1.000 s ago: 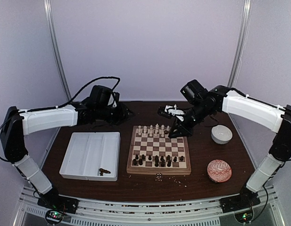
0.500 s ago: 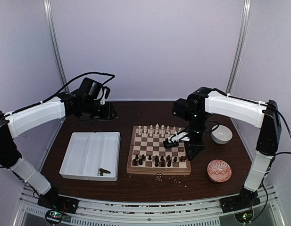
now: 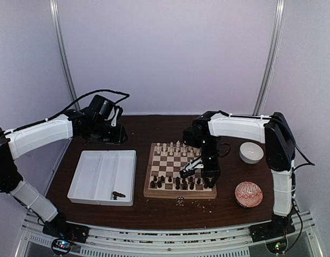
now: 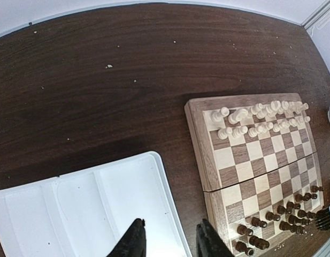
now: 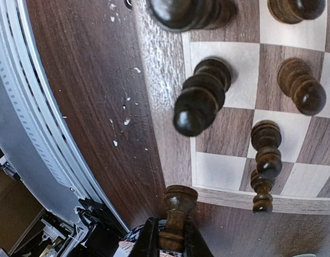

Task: Set up the chess pieces on the board
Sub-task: Place the rook at a8.

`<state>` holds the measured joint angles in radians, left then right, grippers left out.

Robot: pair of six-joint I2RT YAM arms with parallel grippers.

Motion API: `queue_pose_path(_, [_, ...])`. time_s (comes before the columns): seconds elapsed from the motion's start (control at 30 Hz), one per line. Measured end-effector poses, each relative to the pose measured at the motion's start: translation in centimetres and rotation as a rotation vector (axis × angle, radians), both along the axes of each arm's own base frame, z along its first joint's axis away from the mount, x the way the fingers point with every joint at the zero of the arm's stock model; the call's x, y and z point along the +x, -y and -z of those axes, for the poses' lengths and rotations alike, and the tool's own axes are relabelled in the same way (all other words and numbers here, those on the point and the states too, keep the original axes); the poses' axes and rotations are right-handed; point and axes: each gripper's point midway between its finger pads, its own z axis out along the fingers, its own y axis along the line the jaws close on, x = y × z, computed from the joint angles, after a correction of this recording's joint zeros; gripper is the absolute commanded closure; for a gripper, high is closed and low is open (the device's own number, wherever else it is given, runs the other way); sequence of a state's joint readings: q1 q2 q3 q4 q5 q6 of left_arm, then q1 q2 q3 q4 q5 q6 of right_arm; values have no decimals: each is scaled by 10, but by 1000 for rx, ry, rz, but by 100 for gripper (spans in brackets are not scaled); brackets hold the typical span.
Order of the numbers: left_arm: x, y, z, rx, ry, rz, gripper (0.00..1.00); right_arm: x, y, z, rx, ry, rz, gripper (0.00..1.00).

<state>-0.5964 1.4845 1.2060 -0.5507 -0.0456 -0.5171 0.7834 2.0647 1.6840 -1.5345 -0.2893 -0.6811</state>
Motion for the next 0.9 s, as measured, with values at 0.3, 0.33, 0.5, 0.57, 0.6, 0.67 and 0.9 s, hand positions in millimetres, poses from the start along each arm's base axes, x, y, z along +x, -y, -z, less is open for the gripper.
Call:
queue_pose_path(0.3, [-1,-1,2,6,-3,2,67,3,5,8,-48,10,-3,88])
queue_pose_path(0.33, [-1,-1,2,5,-3,2,67,4,6,9,-52,13,-4,88])
queue_pose_path(0.5, [-1,0,2,1,-6,5,67,7,9,13,-81,24,-3,86])
queue_pose_path(0.57, [-1,0,3,1,-6,6,68,8,9,16,-90,27,0,85])
queue_pose_path(0.6, [-2,0,3,0,-8,6,68,8,10,17,-95,29,1,85])
queue_pose_path(0.67, [-2,1,4,-3,-12,8,68,9,10,20,-102,30,3,84])
queue_pose_path(0.9, [-6,1,11,-7,-33,10,68,12,9,22,-105,41,18,75])
